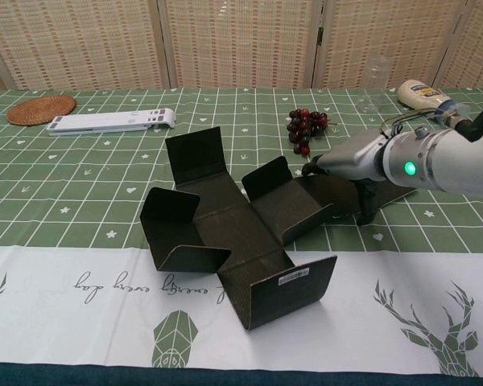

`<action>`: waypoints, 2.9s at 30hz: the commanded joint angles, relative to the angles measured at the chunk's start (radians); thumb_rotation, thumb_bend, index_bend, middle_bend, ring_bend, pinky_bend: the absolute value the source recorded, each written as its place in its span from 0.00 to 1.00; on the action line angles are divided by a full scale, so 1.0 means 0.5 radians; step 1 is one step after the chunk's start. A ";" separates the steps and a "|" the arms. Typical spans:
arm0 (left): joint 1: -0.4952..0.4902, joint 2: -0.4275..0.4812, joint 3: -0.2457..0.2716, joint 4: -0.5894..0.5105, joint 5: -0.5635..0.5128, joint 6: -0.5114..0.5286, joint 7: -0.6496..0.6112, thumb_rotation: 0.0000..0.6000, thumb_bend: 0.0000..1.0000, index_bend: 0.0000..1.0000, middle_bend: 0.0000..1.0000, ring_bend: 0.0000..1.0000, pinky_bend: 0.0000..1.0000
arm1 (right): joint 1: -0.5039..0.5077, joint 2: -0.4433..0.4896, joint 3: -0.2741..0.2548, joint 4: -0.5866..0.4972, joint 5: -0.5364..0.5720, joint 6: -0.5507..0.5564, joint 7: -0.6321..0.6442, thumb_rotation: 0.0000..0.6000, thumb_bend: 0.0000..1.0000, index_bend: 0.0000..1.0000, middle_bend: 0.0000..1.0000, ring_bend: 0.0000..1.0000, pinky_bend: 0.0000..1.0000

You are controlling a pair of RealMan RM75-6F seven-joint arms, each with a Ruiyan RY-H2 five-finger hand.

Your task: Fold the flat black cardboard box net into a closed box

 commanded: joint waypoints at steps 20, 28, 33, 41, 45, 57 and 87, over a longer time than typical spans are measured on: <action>0.008 -0.004 -0.008 0.027 0.001 -0.016 -0.048 1.00 0.10 0.16 0.07 0.28 0.50 | -0.001 -0.066 -0.047 0.090 -0.134 0.019 0.185 1.00 0.36 0.00 0.13 0.72 0.98; -0.064 -0.041 -0.037 0.101 0.064 -0.063 -0.105 1.00 0.10 0.19 0.09 0.29 0.50 | -0.031 -0.061 -0.026 0.098 -0.218 0.028 0.281 1.00 0.43 0.03 0.19 0.74 0.99; -0.178 -0.102 -0.064 0.223 0.070 -0.206 -0.160 1.00 0.10 0.21 0.12 0.35 0.50 | -0.051 -0.030 0.004 0.074 -0.309 0.030 0.361 1.00 0.43 0.03 0.19 0.74 0.99; -0.409 -0.238 -0.074 0.437 0.059 -0.552 -0.303 1.00 0.10 0.26 0.23 0.59 0.56 | -0.047 -0.048 -0.009 0.082 -0.333 0.031 0.346 1.00 0.43 0.11 0.22 0.74 0.99; -0.471 -0.300 -0.064 0.493 0.109 -0.581 -0.305 1.00 0.10 0.26 0.23 0.59 0.56 | -0.039 -0.060 -0.003 0.089 -0.327 0.044 0.330 1.00 0.44 0.13 0.22 0.74 0.99; -0.573 -0.510 0.010 0.781 0.236 -0.588 -0.406 1.00 0.10 0.08 0.14 0.62 0.57 | -0.043 -0.072 0.030 0.094 -0.366 0.060 0.359 1.00 0.44 0.15 0.22 0.75 0.99; -0.727 -1.051 -0.104 0.826 0.021 -0.680 -1.115 1.00 0.10 0.03 0.05 0.63 0.62 | 0.107 -0.123 0.156 0.161 -0.427 -0.034 0.294 1.00 0.44 0.15 0.24 0.75 0.99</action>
